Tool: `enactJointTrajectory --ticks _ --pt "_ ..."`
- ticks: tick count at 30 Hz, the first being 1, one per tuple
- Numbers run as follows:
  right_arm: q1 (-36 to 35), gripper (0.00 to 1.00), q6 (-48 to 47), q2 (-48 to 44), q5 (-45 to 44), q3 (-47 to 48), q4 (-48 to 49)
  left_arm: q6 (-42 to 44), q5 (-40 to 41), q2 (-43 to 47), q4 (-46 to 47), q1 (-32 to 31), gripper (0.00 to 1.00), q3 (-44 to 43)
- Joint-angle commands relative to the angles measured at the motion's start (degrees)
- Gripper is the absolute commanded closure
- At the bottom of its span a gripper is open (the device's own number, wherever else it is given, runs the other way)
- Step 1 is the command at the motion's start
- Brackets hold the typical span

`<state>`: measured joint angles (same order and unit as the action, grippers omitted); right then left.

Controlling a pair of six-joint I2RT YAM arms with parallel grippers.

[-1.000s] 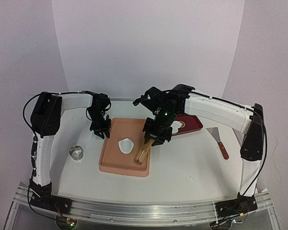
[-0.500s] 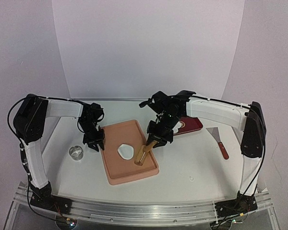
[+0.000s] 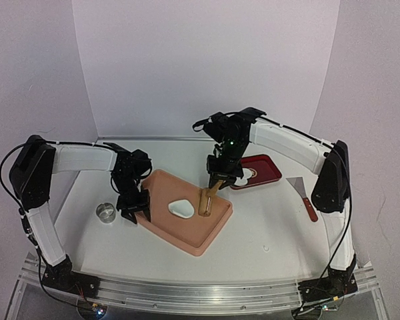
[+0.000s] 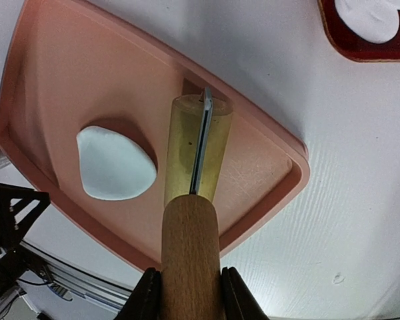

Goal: Roll out the dumpling wrappers from the dough

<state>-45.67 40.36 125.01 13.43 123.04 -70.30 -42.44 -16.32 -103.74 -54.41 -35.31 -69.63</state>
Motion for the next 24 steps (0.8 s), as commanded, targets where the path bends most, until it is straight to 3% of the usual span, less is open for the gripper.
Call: enactJointTrajectory --ticks 1,5,9,16,24 --pt "1.2 1.00 -4.4 -2.9 -2.3 3.2 -4.6 6.5 7.2 4.8 -12.3 0.2 0.45 -8.8" --pt "0.6 1.00 -3.7 -3.6 3.4 7.0 -4.1 14.7 12.6 4.3 -13.7 1.8 0.41 -13.3" --pt "-1.5 1.00 -0.5 -4.2 5.5 10.6 -3.4 23.3 11.9 1.7 -9.9 8.8 0.32 -15.2" --pt "-6.1 1.00 11.9 -7.2 2.7 6.2 5.1 33.1 5.7 -6.5 -2.6 14.5 0.37 -16.2" --pt "-8.7 1.00 19.6 -5.3 -3.1 4.5 8.9 34.4 3.9 -11.3 0.3 14.8 0.43 -16.9"
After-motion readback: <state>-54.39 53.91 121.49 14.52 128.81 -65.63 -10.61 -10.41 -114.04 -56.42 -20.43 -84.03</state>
